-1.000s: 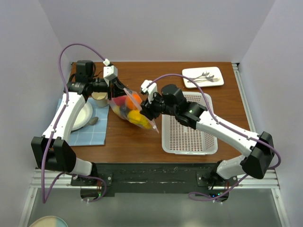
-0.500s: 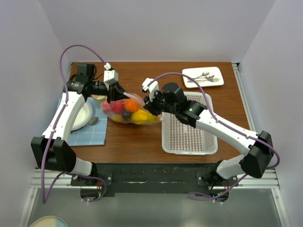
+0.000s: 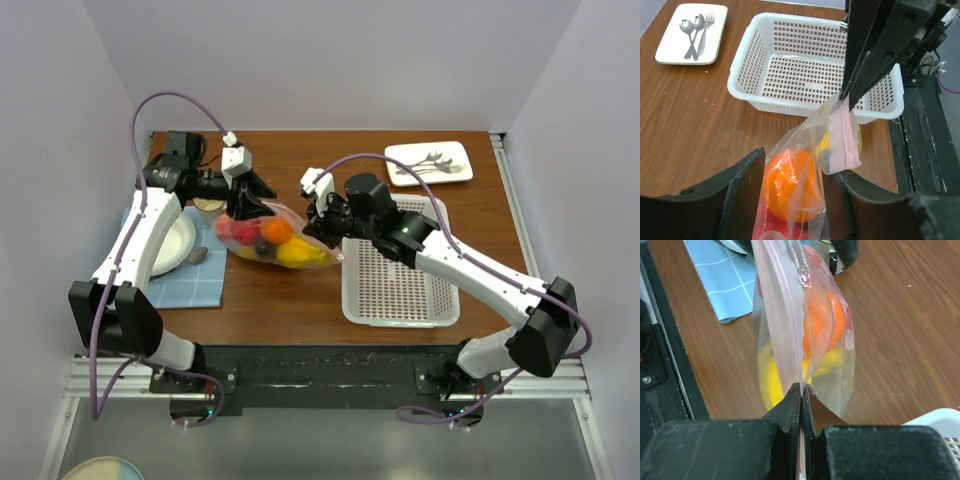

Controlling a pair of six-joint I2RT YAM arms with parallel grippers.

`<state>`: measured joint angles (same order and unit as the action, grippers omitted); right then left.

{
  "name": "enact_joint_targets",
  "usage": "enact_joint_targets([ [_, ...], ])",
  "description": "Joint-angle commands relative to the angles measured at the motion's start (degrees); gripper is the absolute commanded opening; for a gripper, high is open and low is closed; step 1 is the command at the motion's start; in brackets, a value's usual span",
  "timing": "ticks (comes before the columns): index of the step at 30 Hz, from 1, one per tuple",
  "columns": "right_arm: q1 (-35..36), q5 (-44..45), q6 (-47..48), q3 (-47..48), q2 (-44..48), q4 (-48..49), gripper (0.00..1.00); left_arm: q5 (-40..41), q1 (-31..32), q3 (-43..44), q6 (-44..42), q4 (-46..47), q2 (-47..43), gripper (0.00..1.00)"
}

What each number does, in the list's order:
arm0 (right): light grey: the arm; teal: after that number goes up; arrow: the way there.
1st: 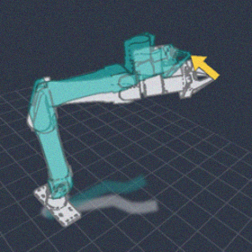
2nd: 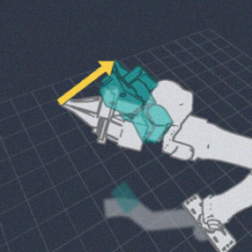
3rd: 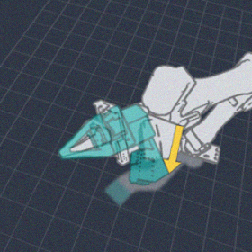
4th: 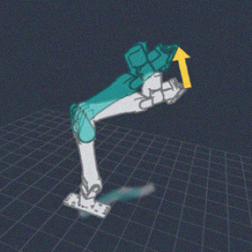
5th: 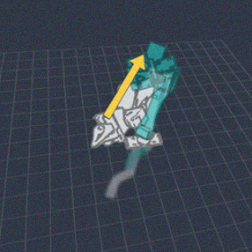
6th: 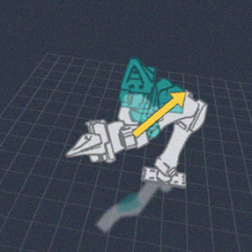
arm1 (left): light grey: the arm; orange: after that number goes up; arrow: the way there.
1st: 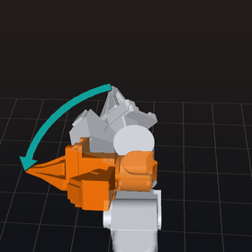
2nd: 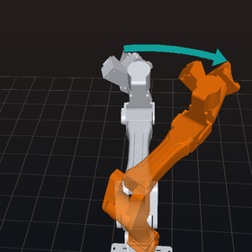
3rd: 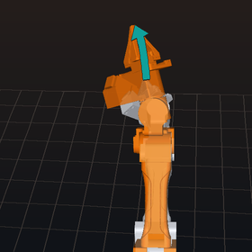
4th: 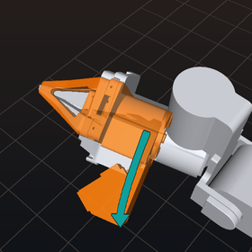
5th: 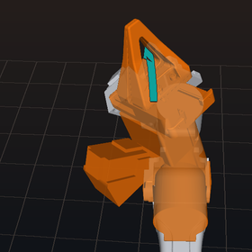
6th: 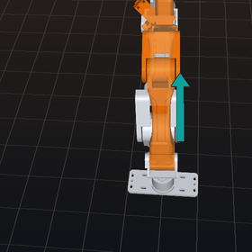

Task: Open the zip-top bag and remove the fake food

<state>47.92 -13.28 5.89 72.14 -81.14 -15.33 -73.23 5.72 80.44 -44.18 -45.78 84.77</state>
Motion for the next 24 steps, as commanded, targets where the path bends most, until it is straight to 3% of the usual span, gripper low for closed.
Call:
enact_joint_targets([
  [1, -0.02, -3.95, -1.14, 3.97, 1.87, 0.04, 0.00, -3.05, 0.17, 6.56, 4.00, -0.27, -0.22, 0.58],
  [6, -0.02, -4.74, -1.58, 3.89, 1.78, 0.13, 0.00, -5.16, -0.09, 8.33, 16.91, 10.49, -4.61, 0.70],
  [8, 0.07, -4.83, -2.02, 3.80, 1.95, 0.48, 0.00, -5.08, -0.35, 7.19, 26.31, 16.66, -7.86, 0.84],
  [10, -0.02, -5.09, -2.29, 3.01, 2.39, 1.00, 0.00, -5.52, -0.35, 8.76, 26.96, 16.61, -7.96, 0.99],
  [19, 0.07, -5.71, -3.52, 1.78, 2.31, 3.11, 0.00, -3.77, 0.87, 2.27, 22.93, 15.73, -8.57, 1.00],
  [24, 0.07, -2.55, -5.27, 3.27, 1.95, 5.92, 0.00, 2.38, 3.16, -0.63, 15.44, 8.25, -9.45, 1.00],
])
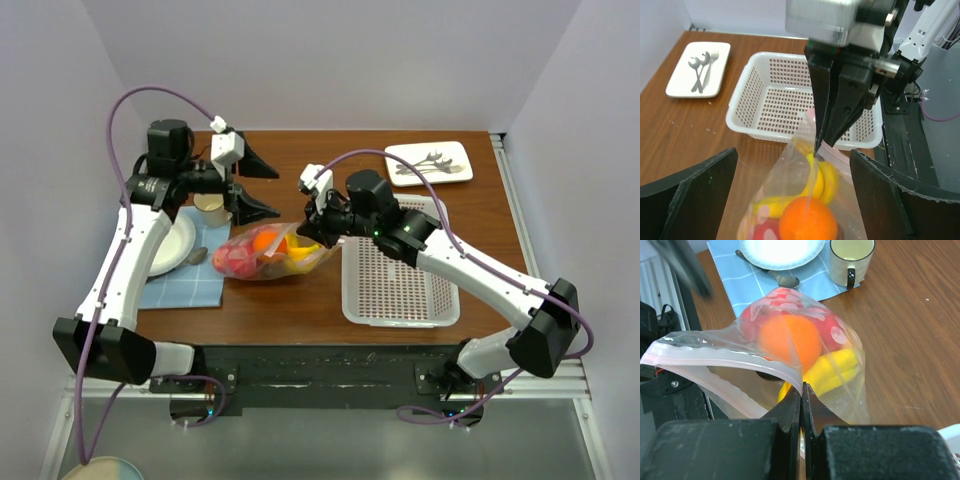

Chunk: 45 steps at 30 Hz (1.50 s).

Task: Open the zip-top bag and remove the fake food

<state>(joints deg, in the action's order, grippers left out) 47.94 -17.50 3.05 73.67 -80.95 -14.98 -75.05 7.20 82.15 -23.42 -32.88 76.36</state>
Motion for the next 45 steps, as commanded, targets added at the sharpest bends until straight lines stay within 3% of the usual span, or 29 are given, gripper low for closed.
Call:
enact_joint_targets([
  [1, -0.04, 2.20, -2.61, 1.83, 1.93, 6.27, 0.00, 4.90, 1.68, -3.21, -5.93, -4.65, -1.91, 1.00],
  [8, 0.22, 1.68, -5.94, -0.35, 2.28, 4.62, 0.00, 23.78, 0.71, -17.52, -8.13, 1.31, -5.96, 0.99],
  [15, 5.39, 0.35, -10.95, -15.74, 9.92, 6.89, 0.00, 23.36, -11.23, -22.82, -10.06, 3.80, -0.44, 0.96],
  [28, 15.51, 8.70, -15.79, -24.97, 14.41, 7.68, 0.00, 21.70, -10.81, -28.80, -11.91, 8.71, 6.78, 0.94],
  [35, 18.59, 15.82, -16.06, -26.03, 10.55, 7.95, 0.00, 22.84, -5.99, -31.34, -15.42, 6.97, 8.37, 0.90],
  [38, 18.94, 21.43, -15.53, -26.21, 8.53, 9.53, 0.00, 22.58, -5.09, -32.05, -17.18, 5.21, 8.98, 0.78],
  [39, 18.94, 22.93, -15.27, -26.03, 8.09, 9.79, 0.00, 22.66, -5.09, -31.96, -18.14, 4.68, 9.25, 0.69],
  [41, 19.64, 28.71, -14.57, -25.77, 7.21, 10.67, 0.00, 23.01, -5.09, -31.53, -19.46, 2.49, 9.51, 0.60],
  [44, 21.13, 37.76, -14.30, -25.42, 7.12, 11.90, 0.00, 24.07, -5.09, -31.26, -21.66, 0.20, 9.34, 0.38],
  [45, 21.57, 40.24, -14.13, -25.24, 7.29, 12.17, 0.00, 24.33, -5.09, -31.26, -22.71, -0.42, 9.16, 0.25],
])
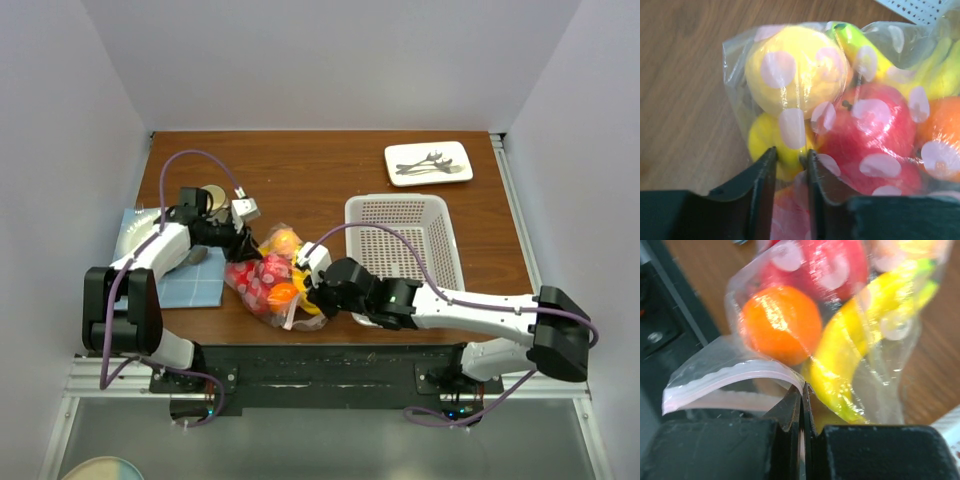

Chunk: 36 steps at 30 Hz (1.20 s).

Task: Open the zip-top bag and remove the fake food

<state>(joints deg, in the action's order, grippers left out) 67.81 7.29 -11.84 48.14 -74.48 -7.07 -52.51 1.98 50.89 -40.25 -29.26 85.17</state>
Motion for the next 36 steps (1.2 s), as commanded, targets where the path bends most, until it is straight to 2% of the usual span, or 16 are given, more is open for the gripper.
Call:
enact_joint_targets([
  [1, 2.23, 17.56, 1.02, 0.72, 1.09, 4.69, 0.00, 2.15, 0.13, 0.17, -6.50, -4.66, 0.09, 0.17],
  [2, 3.72, 19.67, 1.29, 0.90, 1.87, 4.87, 0.00, 2.85, 0.13, 0.52, -6.86, -5.71, 0.09, 0.07],
  [3, 4.78, 25.35, 1.55, 1.08, 2.40, 5.05, 0.00, 3.38, 0.04, 0.61, -7.56, -6.25, 0.09, 0.00],
  [5, 7.06, 29.43, 2.52, 1.17, 4.33, 5.66, 0.00, 4.69, -0.04, 0.87, -8.96, -8.00, 0.00, 0.00],
  [7, 8.12, 33.39, 2.78, 1.34, 5.65, 4.62, 0.04, 6.10, -0.13, 0.79, -9.23, -8.27, -0.44, 0.00],
  [14, 14.35, 35.43, -0.55, -0.15, 9.87, -2.07, 0.32, 12.42, -0.13, -0.53, -8.36, -7.40, -2.90, 0.00],
  [15, 15.41, 35.43, -1.08, -0.50, 10.66, -2.50, 0.33, 12.87, -0.13, -0.71, -8.18, -7.22, -3.16, 0.00],
  [16, 16.47, 35.43, -1.87, -1.55, 10.93, -2.68, 0.32, 13.31, -0.13, -0.80, -8.18, -7.22, -3.42, 0.00],
  [20, 20.42, 34.20, -3.81, -3.49, 11.72, -2.34, 0.16, 15.06, -0.13, -1.41, -7.83, -6.78, -3.43, 0.00],
  [22, 21.04, 33.32, -4.68, -4.28, 11.29, -1.46, 0.11, 15.33, -0.13, -1.67, -7.39, -6.60, -3.43, 0.00],
  [24, 21.48, 30.79, -4.69, -4.63, 10.32, -0.32, 0.00, 15.69, -0.13, -1.59, -7.04, -6.43, -3.34, 0.00],
  [31, 22.10, 19.81, -3.72, -7.27, 7.51, 8.54, 0.00, 17.18, -0.13, -0.80, -6.24, -6.52, -2.72, 0.00],
  [36, 22.19, 14.25, -4.68, -7.97, 6.54, 10.23, 0.00, 17.36, -0.13, -0.44, -6.07, -6.95, -2.20, 0.00],
])
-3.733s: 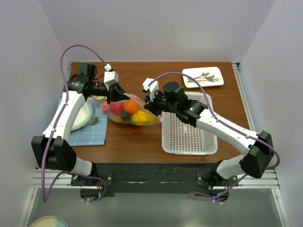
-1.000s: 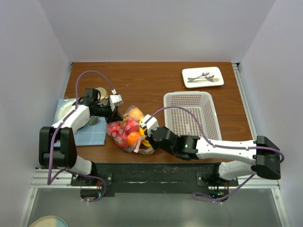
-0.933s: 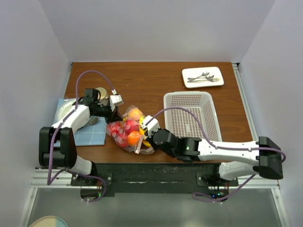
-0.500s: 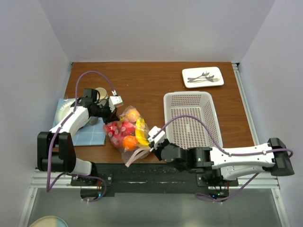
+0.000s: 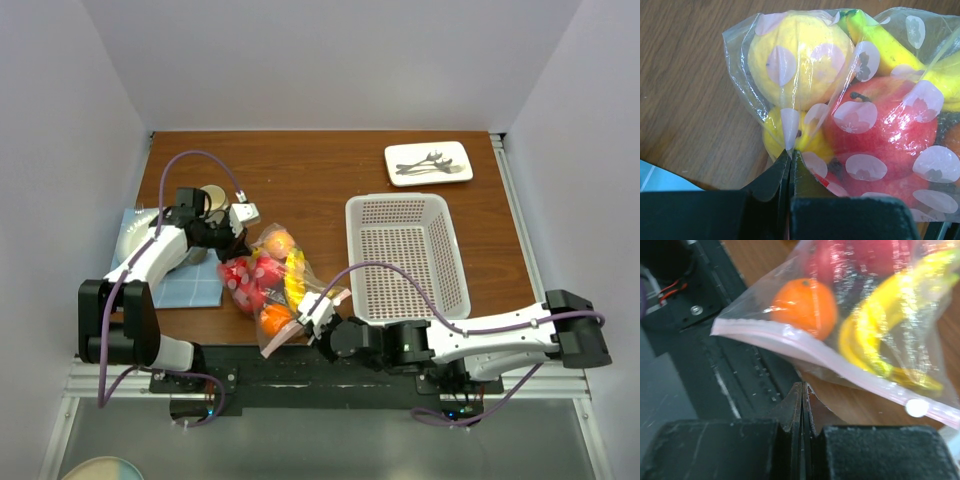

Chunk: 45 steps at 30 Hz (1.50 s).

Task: Open the zip-top bag and remove the fake food

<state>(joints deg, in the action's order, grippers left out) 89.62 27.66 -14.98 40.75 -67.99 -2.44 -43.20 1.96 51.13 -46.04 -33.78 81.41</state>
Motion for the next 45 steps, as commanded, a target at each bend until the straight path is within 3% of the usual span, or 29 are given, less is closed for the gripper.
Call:
enact_joint_targets([
  [1, 0.29, -6.39, -2.06, -1.11, -0.04, 5.95, 0.00, 8.04, -0.11, -0.69, -0.19, -2.43, 1.65, 0.00],
  [6, 0.29, -3.59, -1.72, -2.87, -2.15, 10.16, 0.00, 7.96, -0.11, -0.60, -0.45, -2.87, 1.65, 0.00],
  [11, 0.11, 1.95, 1.97, 0.02, -11.10, 16.67, 0.00, 8.13, -0.11, -0.60, -0.80, -3.40, 1.39, 0.00],
  [15, -0.24, 15.28, 4.34, 1.96, -17.35, 22.02, 0.00, 7.69, -0.11, 0.19, -1.50, -4.36, 1.74, 0.00],
  [20, -4.37, 13.30, 6.01, 1.96, -17.45, 29.07, 0.24, 7.43, -0.11, 0.46, -2.38, -5.42, 2.18, 0.00],
  [27, -5.51, 7.68, 6.64, 3.72, -16.91, 28.54, 0.44, 6.82, -0.02, -0.07, -2.65, -5.24, 3.67, 0.00],
  [31, -6.92, 1.27, 5.49, 6.87, -21.91, 27.23, 0.76, 6.72, 0.07, -0.07, -2.47, -5.24, 4.46, 0.00],
  [33, -6.92, -3.20, 5.23, 8.37, -23.85, 26.44, 0.99, 7.16, 0.15, 0.02, -2.47, -5.16, 4.46, 0.00],
  [45, -7.80, -2.08, 2.86, 14.45, -37.74, 21.86, 0.99, 6.73, 0.94, -0.42, -2.65, -7.00, 3.32, 0.00],
])
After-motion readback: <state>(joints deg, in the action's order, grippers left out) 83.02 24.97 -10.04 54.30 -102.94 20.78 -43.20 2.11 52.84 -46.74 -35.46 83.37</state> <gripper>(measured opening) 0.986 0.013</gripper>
